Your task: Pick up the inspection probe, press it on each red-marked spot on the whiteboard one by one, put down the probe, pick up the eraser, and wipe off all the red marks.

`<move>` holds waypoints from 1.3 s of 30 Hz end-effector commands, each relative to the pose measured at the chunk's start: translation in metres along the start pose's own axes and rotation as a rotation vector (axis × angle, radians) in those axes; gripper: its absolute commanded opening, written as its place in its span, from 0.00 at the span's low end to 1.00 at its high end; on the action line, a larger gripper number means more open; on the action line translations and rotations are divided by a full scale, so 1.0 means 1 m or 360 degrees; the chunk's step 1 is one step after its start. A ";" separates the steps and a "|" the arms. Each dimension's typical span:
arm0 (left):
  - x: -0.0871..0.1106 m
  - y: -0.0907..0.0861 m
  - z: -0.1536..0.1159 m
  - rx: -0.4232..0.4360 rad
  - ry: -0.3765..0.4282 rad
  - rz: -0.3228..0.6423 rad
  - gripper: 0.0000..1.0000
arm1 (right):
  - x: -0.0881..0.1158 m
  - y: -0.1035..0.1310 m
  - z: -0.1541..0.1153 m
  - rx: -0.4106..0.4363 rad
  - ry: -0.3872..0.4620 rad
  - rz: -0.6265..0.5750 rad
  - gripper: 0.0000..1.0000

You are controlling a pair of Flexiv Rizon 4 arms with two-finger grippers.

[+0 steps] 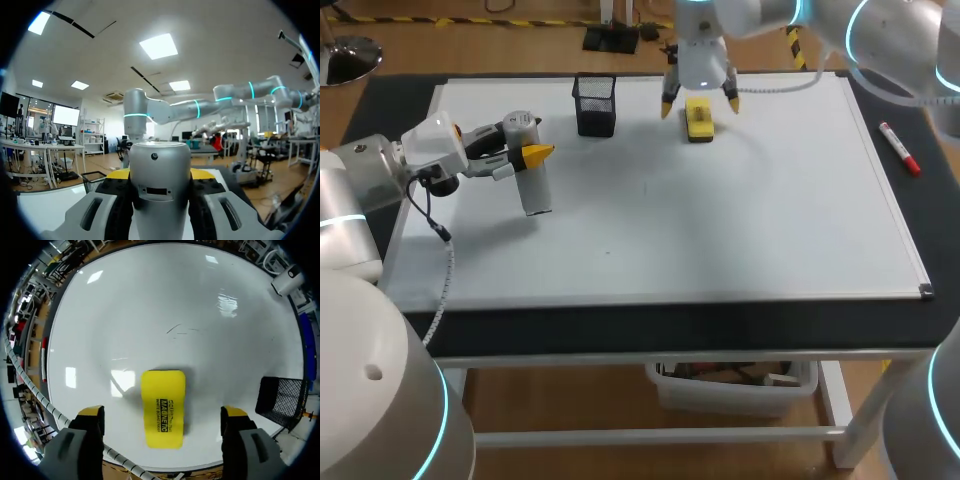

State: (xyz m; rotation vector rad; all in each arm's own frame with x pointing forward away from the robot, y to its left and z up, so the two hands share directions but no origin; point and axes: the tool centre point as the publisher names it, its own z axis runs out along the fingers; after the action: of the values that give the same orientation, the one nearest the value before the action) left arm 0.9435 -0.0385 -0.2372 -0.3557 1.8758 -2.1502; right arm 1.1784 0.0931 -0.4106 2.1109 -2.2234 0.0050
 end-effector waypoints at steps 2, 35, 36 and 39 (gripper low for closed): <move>0.000 -0.001 0.000 0.0002 0.0002 -0.0001 0.00 | 0.029 0.002 -0.026 -0.0099 -0.0313 0.0258 1.00; 0.000 -0.001 0.000 0.0002 0.0002 -0.0001 0.00 | 0.082 -0.034 -0.157 -0.0549 -0.0879 0.1306 1.00; 0.000 -0.001 0.000 0.0002 0.0002 -0.0001 0.00 | 0.084 -0.034 -0.159 -0.0557 -0.0884 0.1318 1.00; 0.000 -0.001 0.000 0.0002 0.0002 -0.0001 0.00 | 0.091 -0.034 -0.166 -0.0554 -0.0945 0.1361 1.00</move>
State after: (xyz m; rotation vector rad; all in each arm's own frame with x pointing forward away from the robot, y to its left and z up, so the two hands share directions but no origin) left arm 0.9435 -0.0385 -0.2371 -0.3556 1.8758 -2.1502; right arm 1.2083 0.0177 -0.2474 0.9319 -3.0251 -0.9728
